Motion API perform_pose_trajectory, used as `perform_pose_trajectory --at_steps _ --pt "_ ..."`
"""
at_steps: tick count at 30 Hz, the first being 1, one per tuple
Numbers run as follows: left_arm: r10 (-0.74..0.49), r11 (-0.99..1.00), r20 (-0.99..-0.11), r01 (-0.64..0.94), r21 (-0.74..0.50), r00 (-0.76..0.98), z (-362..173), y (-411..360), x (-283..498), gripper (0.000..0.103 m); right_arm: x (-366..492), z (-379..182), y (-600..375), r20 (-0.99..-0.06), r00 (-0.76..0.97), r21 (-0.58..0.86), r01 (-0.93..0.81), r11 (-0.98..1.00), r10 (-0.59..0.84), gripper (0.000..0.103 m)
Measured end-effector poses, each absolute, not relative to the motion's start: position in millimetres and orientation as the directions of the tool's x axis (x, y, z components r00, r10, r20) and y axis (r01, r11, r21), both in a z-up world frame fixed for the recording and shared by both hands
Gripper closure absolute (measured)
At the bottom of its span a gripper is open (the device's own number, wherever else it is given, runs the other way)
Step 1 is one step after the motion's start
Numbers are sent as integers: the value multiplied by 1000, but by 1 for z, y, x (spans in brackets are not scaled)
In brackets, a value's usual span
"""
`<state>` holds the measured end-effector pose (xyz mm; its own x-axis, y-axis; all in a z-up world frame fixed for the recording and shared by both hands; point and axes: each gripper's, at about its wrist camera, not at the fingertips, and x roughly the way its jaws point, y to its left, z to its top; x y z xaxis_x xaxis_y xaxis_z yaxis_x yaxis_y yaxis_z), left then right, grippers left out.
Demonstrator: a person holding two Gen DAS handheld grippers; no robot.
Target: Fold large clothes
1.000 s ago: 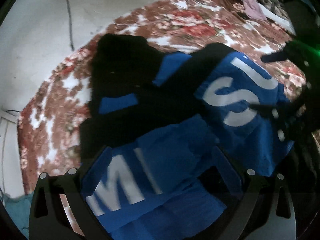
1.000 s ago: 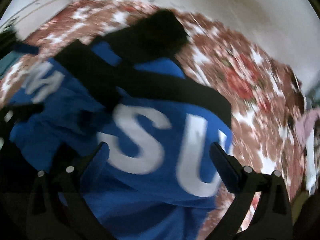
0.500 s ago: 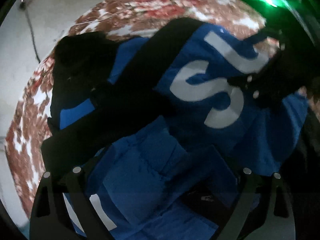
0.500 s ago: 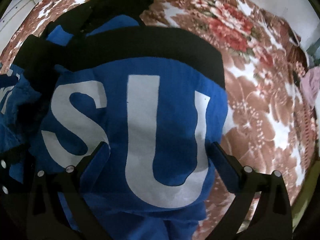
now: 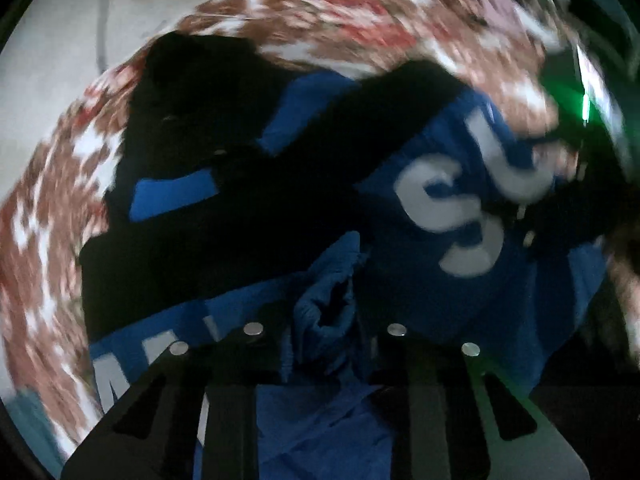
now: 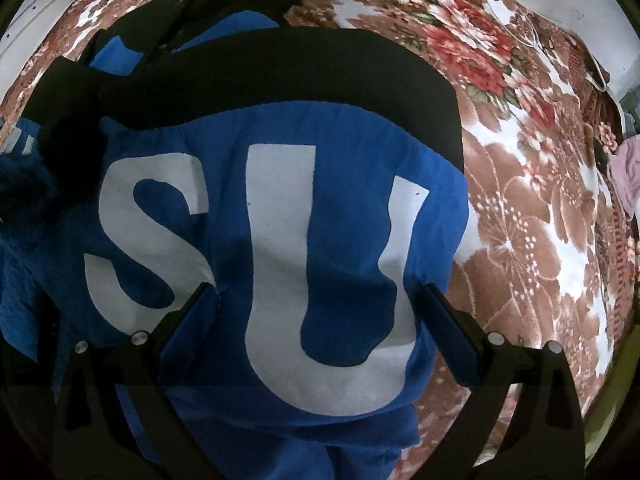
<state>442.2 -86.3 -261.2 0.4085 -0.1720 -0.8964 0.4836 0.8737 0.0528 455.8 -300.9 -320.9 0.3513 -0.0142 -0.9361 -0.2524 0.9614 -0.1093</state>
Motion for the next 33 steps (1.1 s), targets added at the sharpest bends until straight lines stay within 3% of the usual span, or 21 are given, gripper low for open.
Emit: perform_pose_trajectory --at_steps 4,8,16,18,22,24,25,29,33 --pt "-284 935 -839 327 -136 465 -232 -34 442 81 460 -323 -298 -940 340 -123 -255 959 -30 5" --pt "-313 949 -799 146 -278 514 -224 26 435 81 463 -326 -296 -944 328 -136 -255 957 -47 5" --pt "-322 863 -794 -186 -470 515 -284 125 427 81 465 -329 -289 -941 326 -178 -260 949 -87 5" --pt "-303 865 -803 -207 -458 513 -293 135 424 81 464 -329 -288 -940 330 -184 -262 947 -91 5" --pt "-249 913 -827 -162 -373 503 -298 132 423 70 463 -328 -288 -935 341 -191 -259 947 -95 5" --pt "-216 936 -833 -133 -325 510 -290 129 419 50 461 -326 -288 -930 355 -195 -253 948 -97 5" --pt "-172 951 -834 -131 -279 524 -281 129 415 30 459 -322 -289 -925 366 -199 -245 949 -99 5" --pt "-19 983 -791 -131 -125 612 -235 144 397 31 448 -291 -293 -891 429 -240 -172 955 -147 5" --pt "-36 997 -767 -34 -75 641 -197 127 399 31 443 -248 -290 -867 490 -166 -124 978 -85 5"
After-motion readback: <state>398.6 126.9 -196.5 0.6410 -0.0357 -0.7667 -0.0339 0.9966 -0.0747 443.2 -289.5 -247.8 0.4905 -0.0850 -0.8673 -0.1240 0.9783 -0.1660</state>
